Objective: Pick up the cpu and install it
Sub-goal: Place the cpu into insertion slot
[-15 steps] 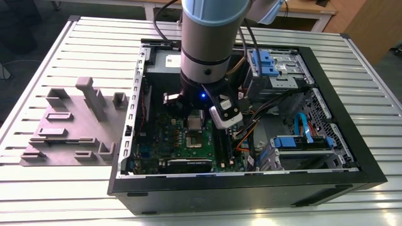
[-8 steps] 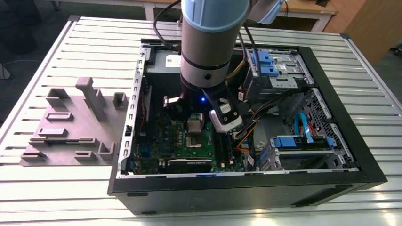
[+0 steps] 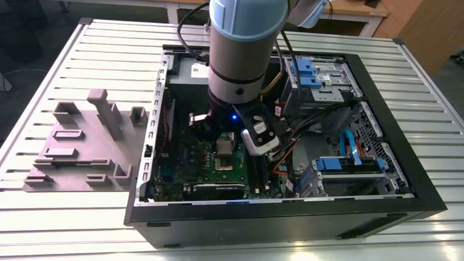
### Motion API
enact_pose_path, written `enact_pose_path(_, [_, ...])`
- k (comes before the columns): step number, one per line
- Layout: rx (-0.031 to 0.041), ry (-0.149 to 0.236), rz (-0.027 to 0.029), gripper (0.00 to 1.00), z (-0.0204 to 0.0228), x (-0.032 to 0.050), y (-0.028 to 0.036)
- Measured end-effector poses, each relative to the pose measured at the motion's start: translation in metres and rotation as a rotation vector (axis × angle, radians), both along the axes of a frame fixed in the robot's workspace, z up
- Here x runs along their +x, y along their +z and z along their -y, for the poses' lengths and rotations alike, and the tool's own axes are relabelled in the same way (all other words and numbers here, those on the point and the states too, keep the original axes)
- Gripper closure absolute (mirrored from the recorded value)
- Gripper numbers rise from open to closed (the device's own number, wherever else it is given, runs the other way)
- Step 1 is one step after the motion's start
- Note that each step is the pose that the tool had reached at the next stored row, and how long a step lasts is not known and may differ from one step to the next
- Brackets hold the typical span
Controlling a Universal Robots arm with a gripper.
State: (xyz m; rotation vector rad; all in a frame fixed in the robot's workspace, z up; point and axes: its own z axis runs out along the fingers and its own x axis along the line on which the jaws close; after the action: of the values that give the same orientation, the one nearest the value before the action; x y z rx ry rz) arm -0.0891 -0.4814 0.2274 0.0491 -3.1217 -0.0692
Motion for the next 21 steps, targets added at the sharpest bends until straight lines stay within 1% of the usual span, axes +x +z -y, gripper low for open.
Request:
enact_pose_path(5, [0.0004,0.0,0.0002,0.53,0.0,0.0,-0.0006])
enact_pose_path(21, [0.0,0.0,0.0,0.53,0.0006,0.0,-0.0149])
